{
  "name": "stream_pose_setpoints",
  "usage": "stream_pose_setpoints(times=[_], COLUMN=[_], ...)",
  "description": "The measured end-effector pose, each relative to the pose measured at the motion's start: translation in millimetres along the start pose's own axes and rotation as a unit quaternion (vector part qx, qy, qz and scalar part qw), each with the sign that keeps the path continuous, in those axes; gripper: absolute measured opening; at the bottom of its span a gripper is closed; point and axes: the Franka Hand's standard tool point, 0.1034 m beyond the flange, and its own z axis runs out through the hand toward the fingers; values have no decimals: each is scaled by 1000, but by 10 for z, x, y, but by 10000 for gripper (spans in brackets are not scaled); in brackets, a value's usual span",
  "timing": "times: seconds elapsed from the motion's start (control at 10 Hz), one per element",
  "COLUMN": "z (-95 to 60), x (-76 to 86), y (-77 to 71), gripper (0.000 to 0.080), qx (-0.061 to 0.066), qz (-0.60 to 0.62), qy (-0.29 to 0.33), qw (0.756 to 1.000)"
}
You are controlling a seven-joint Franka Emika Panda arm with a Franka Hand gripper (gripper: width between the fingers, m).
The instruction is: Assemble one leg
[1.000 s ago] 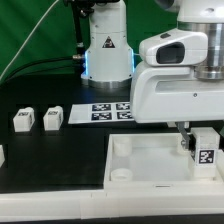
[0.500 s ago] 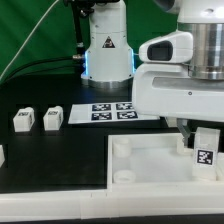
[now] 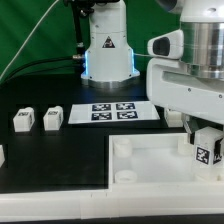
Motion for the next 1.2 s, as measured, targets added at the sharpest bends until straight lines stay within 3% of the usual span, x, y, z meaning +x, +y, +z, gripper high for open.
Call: stream_pose_setpoints(times=[0.4, 0.6, 0.7, 0.8, 0.9, 1.2], z=[2, 5, 5, 5, 6, 37], x=[17, 13, 11, 11, 10, -7], y=[7, 6, 6, 6, 6, 43], gripper=[291, 296, 494, 494, 615, 648], qx=[2, 2, 2, 2, 2, -6], qz=[222, 217, 217, 209, 195, 70], qy=[-7, -7, -7, -7, -7, -9], qw=[975, 976, 976, 978, 981, 997])
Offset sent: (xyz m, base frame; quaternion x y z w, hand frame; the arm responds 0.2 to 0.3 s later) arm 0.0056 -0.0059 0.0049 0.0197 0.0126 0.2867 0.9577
